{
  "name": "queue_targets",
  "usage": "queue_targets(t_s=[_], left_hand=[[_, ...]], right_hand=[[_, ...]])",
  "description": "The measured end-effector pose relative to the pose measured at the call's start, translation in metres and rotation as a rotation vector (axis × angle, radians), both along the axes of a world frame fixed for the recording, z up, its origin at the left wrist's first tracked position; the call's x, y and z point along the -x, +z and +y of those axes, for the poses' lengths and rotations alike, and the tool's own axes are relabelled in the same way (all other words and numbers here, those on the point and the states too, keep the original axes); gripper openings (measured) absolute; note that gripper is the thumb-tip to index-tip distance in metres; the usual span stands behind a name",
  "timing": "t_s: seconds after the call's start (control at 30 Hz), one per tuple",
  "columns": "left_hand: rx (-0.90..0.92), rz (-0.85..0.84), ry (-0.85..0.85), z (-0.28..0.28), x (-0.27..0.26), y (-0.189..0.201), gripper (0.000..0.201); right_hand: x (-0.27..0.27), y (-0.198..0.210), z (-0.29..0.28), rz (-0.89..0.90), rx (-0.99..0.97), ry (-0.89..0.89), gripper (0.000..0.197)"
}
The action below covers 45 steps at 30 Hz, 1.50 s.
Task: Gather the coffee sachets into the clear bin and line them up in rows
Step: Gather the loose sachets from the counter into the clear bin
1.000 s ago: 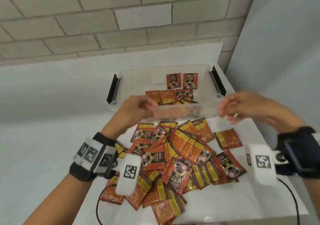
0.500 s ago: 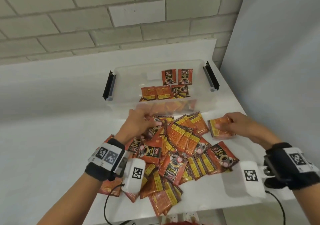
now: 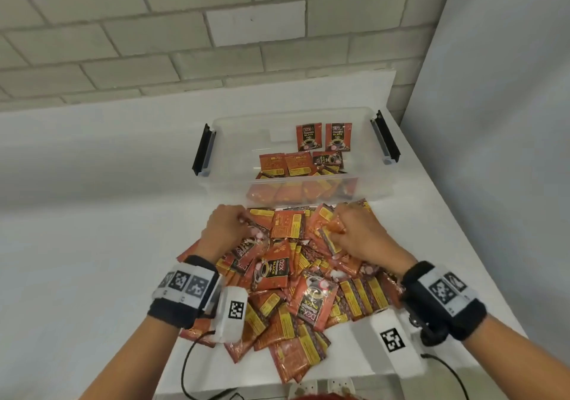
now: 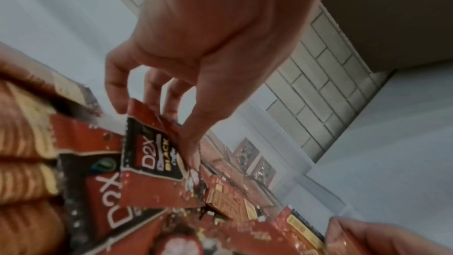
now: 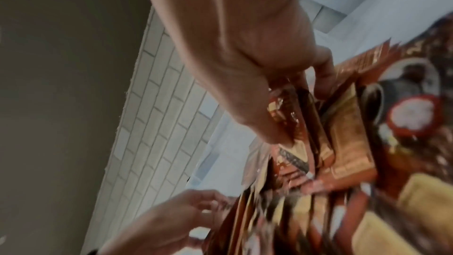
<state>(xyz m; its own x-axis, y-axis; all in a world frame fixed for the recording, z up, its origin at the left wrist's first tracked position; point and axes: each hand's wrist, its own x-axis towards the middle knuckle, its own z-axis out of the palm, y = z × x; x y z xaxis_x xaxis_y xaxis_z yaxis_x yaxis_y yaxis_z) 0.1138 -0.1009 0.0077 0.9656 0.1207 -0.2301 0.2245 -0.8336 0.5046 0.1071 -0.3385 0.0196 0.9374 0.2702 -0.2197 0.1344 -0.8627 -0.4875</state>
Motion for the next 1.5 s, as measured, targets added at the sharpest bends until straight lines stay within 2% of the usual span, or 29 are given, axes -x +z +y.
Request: queue_targets(t_s=[0.17, 0.27, 0.33, 0.4, 0.43, 0.5, 0.53, 0.6, 0.73, 0.9, 1.03, 1.13, 1.17, 1.27, 1.33, 1.43, 1.5], left_hand=[[0.191, -0.153, 0.085, 0.017, 0.000, 0.017, 0.020], [0.460, -0.101, 0.154, 0.020, 0.000, 0.030, 0.030], [0.564, -0.015, 0.198, 0.015, -0.002, 0.028, 0.043], [0.530, 0.040, 0.265, 0.009, -0.004, 0.016, 0.060], [0.430, 0.050, 0.280, 0.007, -0.006, 0.008, 0.068], [0.208, 0.054, 0.268, 0.002, -0.006, -0.004, 0.080], [0.169, 0.055, 0.266, -0.001, -0.006, -0.008, 0.082], [0.196, 0.061, 0.276, -0.006, -0.007, -0.009, 0.076], [0.332, 0.126, 0.305, 0.002, -0.014, -0.010, 0.060], [0.540, 0.094, 0.277, 0.025, -0.008, 0.003, 0.038], [0.694, 0.131, 0.257, 0.044, 0.006, 0.031, 0.060], [0.688, 0.181, 0.211, 0.062, 0.019, 0.041, 0.079], [0.651, 0.202, 0.204, 0.066, 0.024, 0.041, 0.079], [0.469, 0.187, 0.253, 0.071, 0.038, 0.024, 0.052], [0.356, 0.148, 0.300, 0.070, 0.046, 0.008, 0.043], [0.268, 0.111, 0.294, 0.062, 0.054, -0.004, 0.027], [0.309, 0.107, 0.301, 0.060, 0.051, -0.007, 0.027]], right_hand=[[-0.014, 0.017, -0.036, 0.177, -0.382, -0.167, 0.020], [-0.018, 0.028, -0.058, 0.312, -0.677, -0.356, 0.029], [-0.020, 0.030, -0.072, 0.359, -0.736, -0.439, 0.042], [-0.023, 0.026, -0.077, 0.415, -0.676, -0.479, 0.046], [-0.024, 0.022, -0.077, 0.436, -0.623, -0.481, 0.045], [-0.025, 0.013, -0.072, 0.465, -0.512, -0.456, 0.032], [-0.026, 0.010, -0.068, 0.469, -0.475, -0.442, 0.023], [-0.027, 0.006, -0.064, 0.459, -0.454, -0.426, 0.010], [-0.030, 0.004, -0.068, 0.452, -0.466, -0.464, 0.011], [-0.027, 0.011, -0.082, 0.402, -0.567, -0.475, 0.010], [-0.018, 0.028, -0.101, 0.410, -0.698, -0.458, 0.015], [0.001, 0.034, -0.117, 0.494, -0.712, -0.429, 0.023], [0.009, 0.030, -0.120, 0.511, -0.665, -0.406, 0.024], [0.031, 0.009, -0.118, 0.491, -0.408, -0.309, 0.026], [0.037, -0.005, -0.115, 0.444, -0.251, -0.231, 0.029], [0.037, -0.012, -0.111, 0.421, -0.153, -0.198, 0.030], [0.036, -0.011, -0.109, 0.422, -0.128, -0.215, 0.028]])
